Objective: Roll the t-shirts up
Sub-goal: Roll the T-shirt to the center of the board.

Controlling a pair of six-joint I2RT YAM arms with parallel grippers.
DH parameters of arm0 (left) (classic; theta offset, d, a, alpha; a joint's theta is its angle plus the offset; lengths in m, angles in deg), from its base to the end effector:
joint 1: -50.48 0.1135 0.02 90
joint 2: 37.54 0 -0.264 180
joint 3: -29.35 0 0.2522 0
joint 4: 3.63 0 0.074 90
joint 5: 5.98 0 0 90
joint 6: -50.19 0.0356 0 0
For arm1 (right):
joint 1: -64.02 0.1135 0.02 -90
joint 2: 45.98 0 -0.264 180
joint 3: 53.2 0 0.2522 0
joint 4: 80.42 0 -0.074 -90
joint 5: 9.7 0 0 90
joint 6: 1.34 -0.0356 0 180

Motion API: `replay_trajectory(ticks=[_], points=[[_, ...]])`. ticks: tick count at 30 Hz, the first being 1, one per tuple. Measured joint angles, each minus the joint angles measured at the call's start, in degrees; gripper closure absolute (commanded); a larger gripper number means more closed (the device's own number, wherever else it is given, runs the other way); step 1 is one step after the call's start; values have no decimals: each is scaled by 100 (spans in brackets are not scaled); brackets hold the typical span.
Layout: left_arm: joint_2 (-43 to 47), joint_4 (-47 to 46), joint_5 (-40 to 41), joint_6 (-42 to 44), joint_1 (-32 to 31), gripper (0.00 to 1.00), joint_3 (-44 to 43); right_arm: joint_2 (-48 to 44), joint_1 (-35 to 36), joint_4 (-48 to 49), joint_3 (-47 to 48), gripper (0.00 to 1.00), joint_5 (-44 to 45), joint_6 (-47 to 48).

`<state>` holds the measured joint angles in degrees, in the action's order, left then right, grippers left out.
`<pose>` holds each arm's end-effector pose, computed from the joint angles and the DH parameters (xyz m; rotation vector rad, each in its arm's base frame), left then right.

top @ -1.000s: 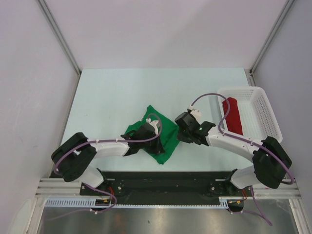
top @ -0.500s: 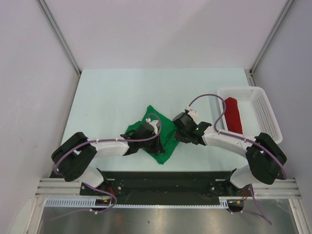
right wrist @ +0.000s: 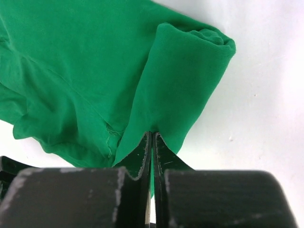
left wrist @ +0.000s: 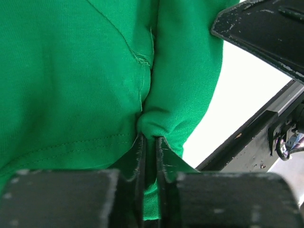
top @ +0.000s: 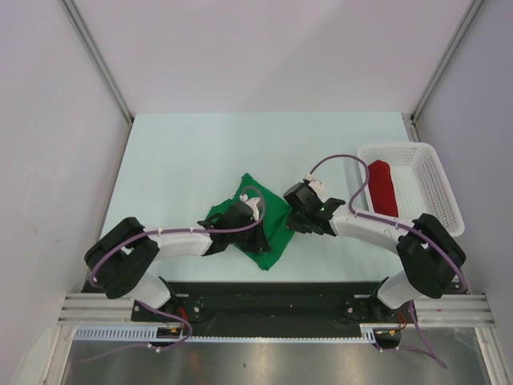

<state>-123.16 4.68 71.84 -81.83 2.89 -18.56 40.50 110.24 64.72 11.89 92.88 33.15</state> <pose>0.1799 -0.2080 0.1442 0.2368 2.5761 -0.9311 0.2125 0.2105 0.1946 0.2940 2.5565 0.4262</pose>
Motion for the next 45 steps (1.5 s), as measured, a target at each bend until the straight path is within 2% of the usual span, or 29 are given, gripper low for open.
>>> replay_trajectory(ticks=[9,14,23,29,37,40,41,43,44,45], points=[[382,334,219,66,15,44,66,352,-28,-44,367,100,-70,-2],[1008,667,487,177,15,40,66,603,-39,-55,621,100,-111,-2],[1631,1241,957,474,-15,39,-59,1128,-107,-96,1123,100,-251,-2],[1569,1410,1222,623,-146,40,-179,1458,-186,-101,1436,100,-409,-2],[1008,1429,1458,780,-249,42,-463,1631,-221,-109,1567,100,-496,-4],[835,1416,1486,813,-249,48,-498,1644,-229,-107,1569,99,-511,-9],[798,1419,1502,817,-251,55,-498,1648,-232,-107,1569,96,-520,-9],[741,1419,1528,811,-254,63,-501,1659,-245,-107,1580,89,-549,-9],[717,1421,1569,815,-254,68,-501,1663,-251,-101,1582,81,-560,2],[695,1421,1622,822,-254,70,-501,1663,-256,-98,1582,77,-564,4]])
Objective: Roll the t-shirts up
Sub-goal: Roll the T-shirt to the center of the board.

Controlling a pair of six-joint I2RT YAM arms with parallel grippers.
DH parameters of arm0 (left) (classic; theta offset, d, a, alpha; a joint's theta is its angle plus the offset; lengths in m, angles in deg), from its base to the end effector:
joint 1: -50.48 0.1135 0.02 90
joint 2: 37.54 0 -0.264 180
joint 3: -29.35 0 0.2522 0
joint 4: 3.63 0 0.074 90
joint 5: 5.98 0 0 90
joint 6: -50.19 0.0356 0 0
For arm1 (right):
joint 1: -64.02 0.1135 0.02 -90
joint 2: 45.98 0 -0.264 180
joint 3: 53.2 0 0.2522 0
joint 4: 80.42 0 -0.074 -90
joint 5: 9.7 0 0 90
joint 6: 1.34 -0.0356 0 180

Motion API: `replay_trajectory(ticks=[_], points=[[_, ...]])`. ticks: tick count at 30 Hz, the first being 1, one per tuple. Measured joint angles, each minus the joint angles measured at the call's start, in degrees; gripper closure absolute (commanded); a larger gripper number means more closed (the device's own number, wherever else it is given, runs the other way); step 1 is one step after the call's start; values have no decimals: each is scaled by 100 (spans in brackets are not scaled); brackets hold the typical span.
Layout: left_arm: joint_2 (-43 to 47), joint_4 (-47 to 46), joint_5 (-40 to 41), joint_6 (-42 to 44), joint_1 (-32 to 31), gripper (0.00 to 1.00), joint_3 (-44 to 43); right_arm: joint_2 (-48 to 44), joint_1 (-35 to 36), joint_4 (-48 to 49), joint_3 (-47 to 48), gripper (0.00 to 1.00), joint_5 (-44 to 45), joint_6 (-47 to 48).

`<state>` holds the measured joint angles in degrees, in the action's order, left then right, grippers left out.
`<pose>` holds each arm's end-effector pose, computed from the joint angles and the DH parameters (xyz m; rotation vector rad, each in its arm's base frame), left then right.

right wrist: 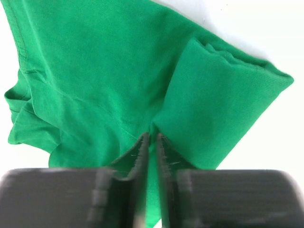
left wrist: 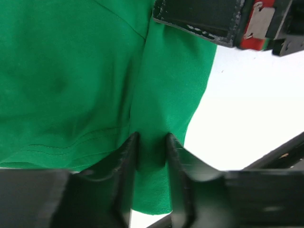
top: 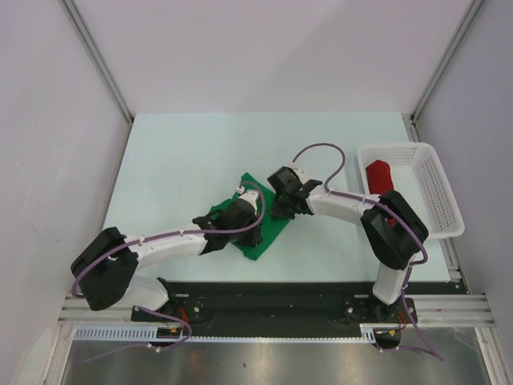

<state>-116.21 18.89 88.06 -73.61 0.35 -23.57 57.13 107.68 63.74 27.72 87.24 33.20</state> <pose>0.1738 -0.2042 0.1811 0.3212 2.4749 -0.5706 0.2716 0.2532 0.1826 0.3182 2.6315 0.4736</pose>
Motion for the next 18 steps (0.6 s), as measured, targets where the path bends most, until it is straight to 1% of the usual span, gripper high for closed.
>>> replay_trajectory(ticks=[1,2,4,7,12,18], points=[[-11,0,35,-15,0,73,0,0,-2,4,2,71,-7,-17],[-15,2,70,-11,-2,79,0,0,-4,15,7,69,-9,0],[-37,-2,142,-11,0,82,0,0,-11,37,17,63,-13,28],[-146,-26,195,-13,4,85,0,-39,-22,52,22,60,7,68],[-271,-79,227,-17,39,87,0,-291,-46,-66,22,57,168,160],[-304,-79,177,-24,168,87,0,-763,-68,-260,13,59,444,223]])
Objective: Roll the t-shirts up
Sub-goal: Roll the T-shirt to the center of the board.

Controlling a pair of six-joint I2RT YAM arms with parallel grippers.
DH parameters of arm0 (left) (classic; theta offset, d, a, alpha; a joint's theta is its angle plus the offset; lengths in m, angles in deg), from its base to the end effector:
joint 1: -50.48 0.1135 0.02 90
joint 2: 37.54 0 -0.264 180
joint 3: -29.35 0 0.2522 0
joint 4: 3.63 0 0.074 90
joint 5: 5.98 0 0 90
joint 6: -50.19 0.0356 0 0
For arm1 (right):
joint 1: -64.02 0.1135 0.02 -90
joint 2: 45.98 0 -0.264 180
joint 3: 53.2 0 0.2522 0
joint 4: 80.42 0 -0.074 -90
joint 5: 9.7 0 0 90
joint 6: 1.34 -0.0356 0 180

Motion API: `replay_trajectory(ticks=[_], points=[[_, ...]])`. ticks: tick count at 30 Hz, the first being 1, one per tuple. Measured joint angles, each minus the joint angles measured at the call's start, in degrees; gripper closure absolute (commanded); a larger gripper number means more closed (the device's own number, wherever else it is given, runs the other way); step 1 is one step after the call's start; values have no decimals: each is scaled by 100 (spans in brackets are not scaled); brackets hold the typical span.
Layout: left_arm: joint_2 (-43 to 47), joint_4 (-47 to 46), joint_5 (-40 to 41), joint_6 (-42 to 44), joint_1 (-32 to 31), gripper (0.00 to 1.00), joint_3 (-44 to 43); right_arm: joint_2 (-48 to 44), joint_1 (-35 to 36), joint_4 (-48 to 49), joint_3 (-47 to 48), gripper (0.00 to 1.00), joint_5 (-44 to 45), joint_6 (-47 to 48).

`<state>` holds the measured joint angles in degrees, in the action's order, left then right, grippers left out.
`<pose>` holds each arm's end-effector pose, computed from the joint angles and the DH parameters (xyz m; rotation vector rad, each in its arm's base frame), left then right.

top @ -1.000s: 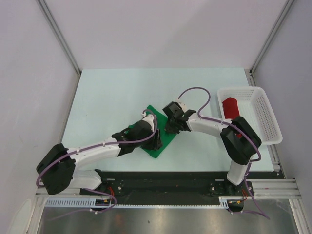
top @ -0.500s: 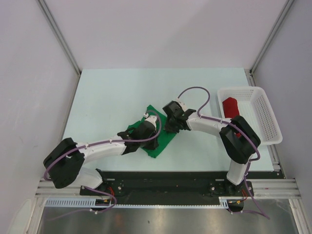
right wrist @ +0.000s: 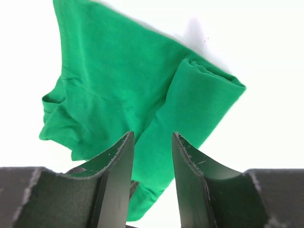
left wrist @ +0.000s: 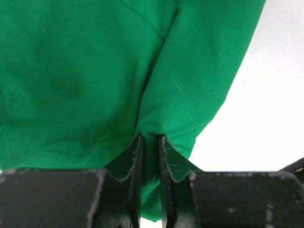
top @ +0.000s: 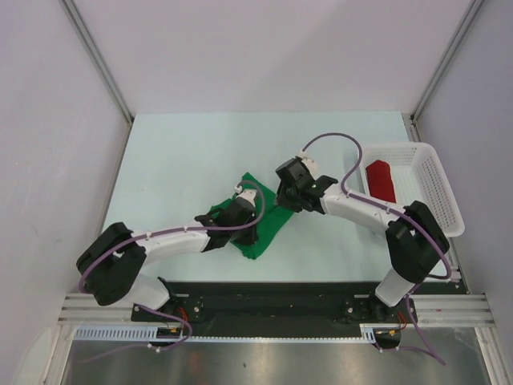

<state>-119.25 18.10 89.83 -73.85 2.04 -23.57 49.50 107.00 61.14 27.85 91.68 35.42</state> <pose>0.1835 -0.2015 0.1688 0.2697 2.4999 -0.4988 0.2646 0.2370 0.2266 0.3102 2.5096 0.4637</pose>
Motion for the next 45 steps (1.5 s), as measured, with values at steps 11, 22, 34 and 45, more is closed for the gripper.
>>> replay_trajectory(ticks=[11,22,34,45], points=[[-87,-42,-289,-33,240,88,0,-431,173,-22,-549,64,168,-24],[-125,-79,-516,-52,380,88,7,-205,378,205,-592,68,107,-94],[-109,-201,-632,-52,448,85,85,90,256,492,-588,93,-157,-92],[-101,-210,-601,-7,490,61,98,415,251,433,-162,100,-201,-70]])
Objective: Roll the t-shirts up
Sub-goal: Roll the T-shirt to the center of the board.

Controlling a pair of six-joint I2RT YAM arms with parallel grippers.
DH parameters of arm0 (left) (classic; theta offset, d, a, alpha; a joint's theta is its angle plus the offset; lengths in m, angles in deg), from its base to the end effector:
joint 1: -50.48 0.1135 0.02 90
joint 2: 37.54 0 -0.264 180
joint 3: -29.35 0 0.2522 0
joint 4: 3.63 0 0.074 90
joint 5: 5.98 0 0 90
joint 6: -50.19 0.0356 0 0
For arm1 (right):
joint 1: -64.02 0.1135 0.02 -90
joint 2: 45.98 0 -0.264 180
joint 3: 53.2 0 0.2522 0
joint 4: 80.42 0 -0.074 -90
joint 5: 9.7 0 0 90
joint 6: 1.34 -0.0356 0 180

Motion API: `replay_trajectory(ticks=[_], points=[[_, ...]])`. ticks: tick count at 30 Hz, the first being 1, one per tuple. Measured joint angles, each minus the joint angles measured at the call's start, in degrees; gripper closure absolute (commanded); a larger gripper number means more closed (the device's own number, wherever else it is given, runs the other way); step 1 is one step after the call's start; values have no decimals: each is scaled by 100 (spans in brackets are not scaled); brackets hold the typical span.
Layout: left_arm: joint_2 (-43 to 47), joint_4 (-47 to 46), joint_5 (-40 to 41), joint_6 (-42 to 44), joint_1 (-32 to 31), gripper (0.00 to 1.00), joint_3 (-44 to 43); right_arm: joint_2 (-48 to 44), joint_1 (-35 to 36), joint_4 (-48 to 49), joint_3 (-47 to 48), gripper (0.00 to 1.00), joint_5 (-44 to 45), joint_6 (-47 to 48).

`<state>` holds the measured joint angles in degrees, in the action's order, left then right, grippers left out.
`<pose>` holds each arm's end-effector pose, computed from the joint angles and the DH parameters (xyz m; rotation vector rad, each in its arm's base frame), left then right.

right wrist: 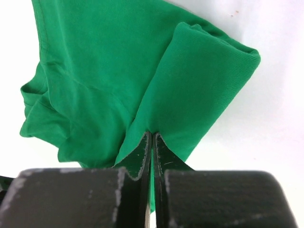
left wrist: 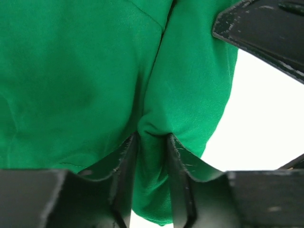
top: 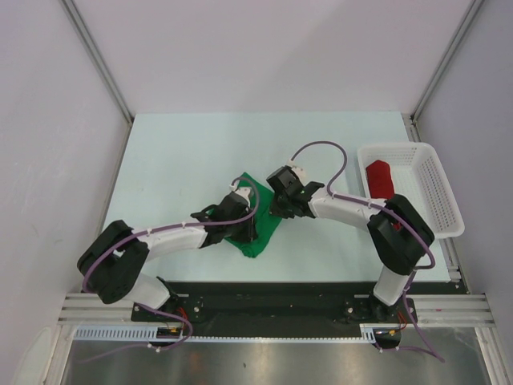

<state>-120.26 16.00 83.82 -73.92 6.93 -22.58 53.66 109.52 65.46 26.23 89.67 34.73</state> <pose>0.1978 -0.1882 0.1618 0.2110 2.5364 -0.5777 0.2596 0.2559 0.1980 0.2569 2.5623 0.4954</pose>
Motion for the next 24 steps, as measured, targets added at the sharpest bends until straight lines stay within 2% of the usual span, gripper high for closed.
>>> replay_trajectory(ticks=[7,14,24], points=[[358,273,146,96,24,55,0,302,-11,-101,363,100,-50,-2],[942,629,267,267,24,44,-31,649,-13,-175,791,100,-90,-4],[1209,804,415,452,-33,42,-118,1121,-13,-256,1279,100,-166,-55]])
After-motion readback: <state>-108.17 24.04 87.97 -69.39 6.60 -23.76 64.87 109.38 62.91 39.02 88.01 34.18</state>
